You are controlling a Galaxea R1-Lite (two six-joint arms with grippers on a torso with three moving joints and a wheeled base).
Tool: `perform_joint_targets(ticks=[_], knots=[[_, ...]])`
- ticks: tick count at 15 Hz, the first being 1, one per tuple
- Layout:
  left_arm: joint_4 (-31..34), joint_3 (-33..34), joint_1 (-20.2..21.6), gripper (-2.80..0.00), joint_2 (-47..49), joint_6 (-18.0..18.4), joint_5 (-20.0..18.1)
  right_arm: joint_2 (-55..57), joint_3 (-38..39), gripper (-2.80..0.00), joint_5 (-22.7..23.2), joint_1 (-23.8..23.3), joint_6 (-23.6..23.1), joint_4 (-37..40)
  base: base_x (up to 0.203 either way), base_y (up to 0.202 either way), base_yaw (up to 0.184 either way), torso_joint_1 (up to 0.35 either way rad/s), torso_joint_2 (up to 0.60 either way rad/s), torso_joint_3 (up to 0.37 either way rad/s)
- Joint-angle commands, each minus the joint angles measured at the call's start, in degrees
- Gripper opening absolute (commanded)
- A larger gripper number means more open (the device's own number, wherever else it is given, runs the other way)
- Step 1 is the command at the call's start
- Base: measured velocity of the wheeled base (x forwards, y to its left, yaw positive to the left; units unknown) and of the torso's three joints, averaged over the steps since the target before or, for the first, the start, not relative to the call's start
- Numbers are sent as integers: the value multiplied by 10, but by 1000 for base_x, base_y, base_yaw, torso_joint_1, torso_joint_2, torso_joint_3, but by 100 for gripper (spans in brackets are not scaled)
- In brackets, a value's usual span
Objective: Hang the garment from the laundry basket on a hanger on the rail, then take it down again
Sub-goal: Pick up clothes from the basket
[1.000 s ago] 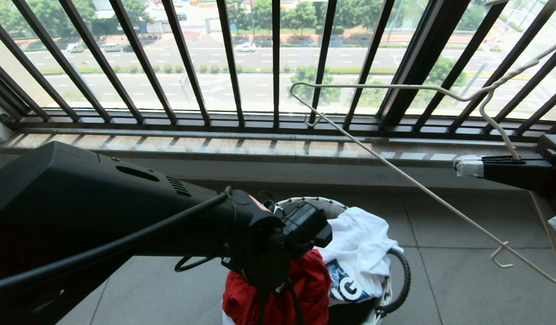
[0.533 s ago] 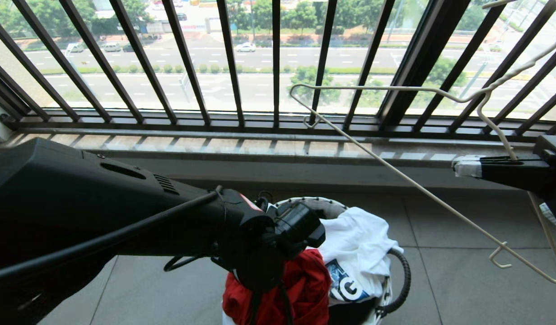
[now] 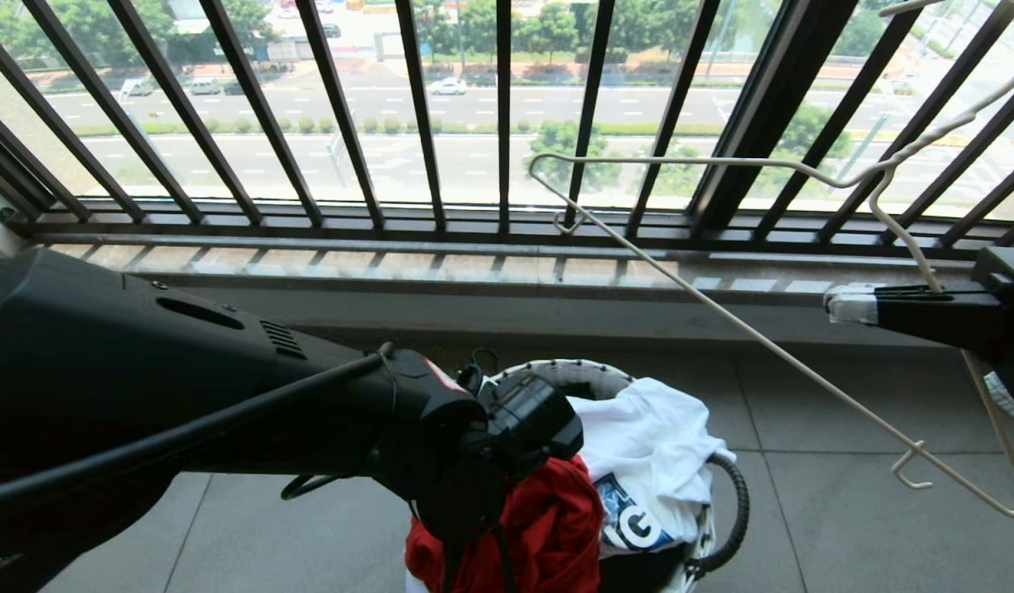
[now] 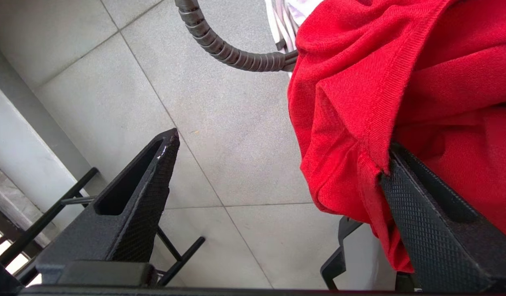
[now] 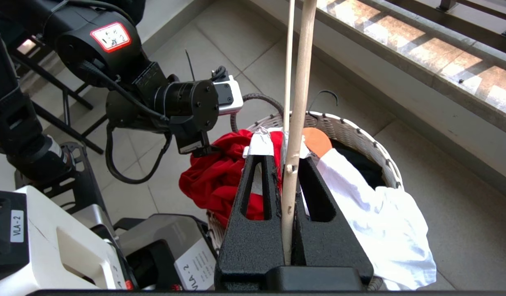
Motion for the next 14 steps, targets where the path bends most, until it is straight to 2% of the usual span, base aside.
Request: perform_joint_targets(ticks=[1, 11, 14], knots=[[1, -2, 1, 0, 16, -2, 9, 1, 0, -280, 3, 0, -1, 0, 0, 0, 0, 0, 0, 0], [-4, -19, 2, 0, 30, -6, 1, 1, 0, -280, 3, 0, -1, 0, 0, 0, 0, 0, 0, 0], [-26, -18, 2, 0, 51, -7, 4, 1, 0, -280, 3, 0, -2, 0, 0, 0, 0, 0, 0, 0]])
